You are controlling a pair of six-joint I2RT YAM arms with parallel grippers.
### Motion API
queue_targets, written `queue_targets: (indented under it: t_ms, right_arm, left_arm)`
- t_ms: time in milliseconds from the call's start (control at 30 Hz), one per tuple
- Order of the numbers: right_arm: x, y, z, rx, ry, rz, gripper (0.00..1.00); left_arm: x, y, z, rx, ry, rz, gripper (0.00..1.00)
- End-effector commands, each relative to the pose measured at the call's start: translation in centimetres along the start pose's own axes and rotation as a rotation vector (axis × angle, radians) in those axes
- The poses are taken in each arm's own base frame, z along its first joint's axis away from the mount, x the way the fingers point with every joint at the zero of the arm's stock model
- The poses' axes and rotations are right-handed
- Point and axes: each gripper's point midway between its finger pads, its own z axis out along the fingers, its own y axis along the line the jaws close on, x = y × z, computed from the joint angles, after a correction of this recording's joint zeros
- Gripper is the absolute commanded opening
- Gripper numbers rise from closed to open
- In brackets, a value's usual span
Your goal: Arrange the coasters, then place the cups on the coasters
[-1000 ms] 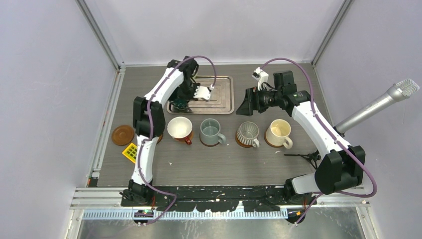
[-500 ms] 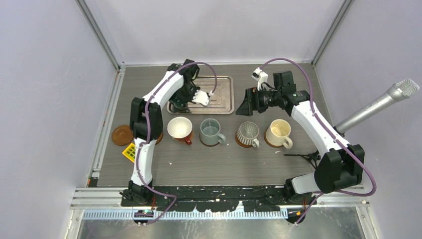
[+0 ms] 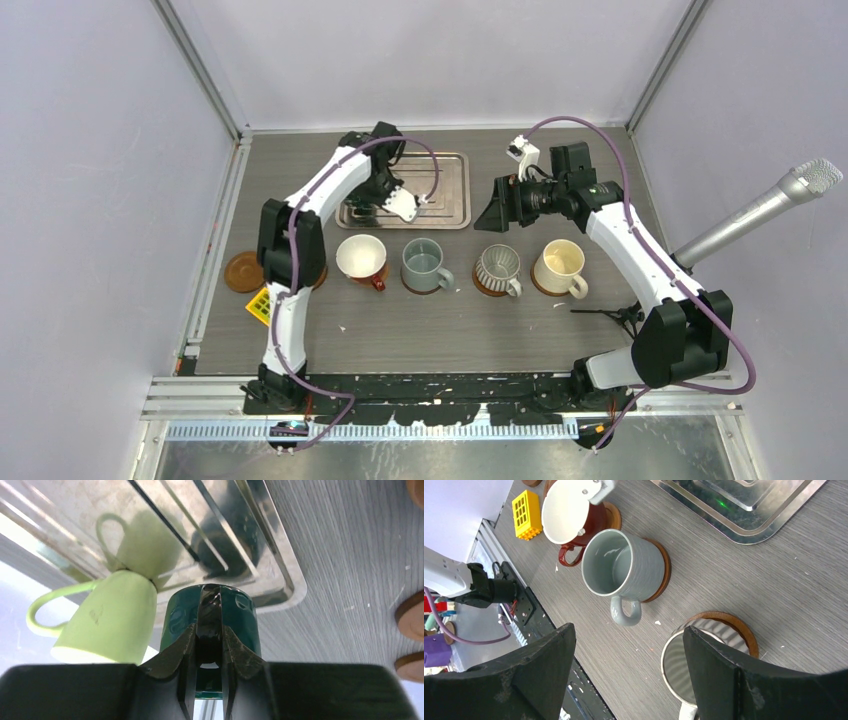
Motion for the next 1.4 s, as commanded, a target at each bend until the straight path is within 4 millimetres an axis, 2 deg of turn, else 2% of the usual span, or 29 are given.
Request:
queue_targets:
  t_ms: [0, 133, 200, 333, 533, 767, 867, 1033, 1367]
  right_arm:
    - [-0.6, 0.6, -0.4, -0.018, -0.018, -0.002, 0.83]
    - [-0.7, 0.6, -0.4, -0.021, -0.019, 0.001, 0.83]
    - [-0.7, 0.6, -0.5, -0.020, -0.020, 0.000, 0.83]
    - [-0.7, 0.7, -0.5, -0.021, -0.022, 0.001, 0.83]
    - [-0.6, 0.6, -0.4, -0.025, -0.017, 0.012, 0.83]
    - [-0.4, 0.4, 0.0, -0.027, -0.008, 0.027, 0.83]
    - [-0.4, 0.2, 0.0, -0.023, -0.007, 0.030, 0.83]
    - [-0.3, 0.1, 0.2, -0.024, -0.004, 0.035, 0.83]
    - [-0.1, -0.2, 0.4, -0.019, 0.004, 0.046, 0.83]
  left_arm:
    - [2.6, 1.6, -8.5, -0.170, 0.129, 0.044, 0.00]
    - [3.4, 0.5, -11.1, -0.188, 0.173, 0.083, 0.00]
    - [3.8, -0.7, -12.8, -0.189, 0.180, 0.091, 0.00]
    - [5.2, -4.2, -14.7, -0.161, 0.203, 0.103, 0.00]
    - [5.7, -10.9, -15.1, -0.071, 0.200, 0.133, 0.00]
    - [5.1, -17.4, -14.0, 0.016, 0.166, 0.149, 0.00]
    - [4.4, -19.3, -13.3, 0.035, 0.149, 0.165, 0.00]
    - [3.7, -21.2, -11.1, 0.070, 0.140, 0.192, 0.00]
    - [3.1, -22.5, -7.9, 0.084, 0.131, 0.205, 0.00]
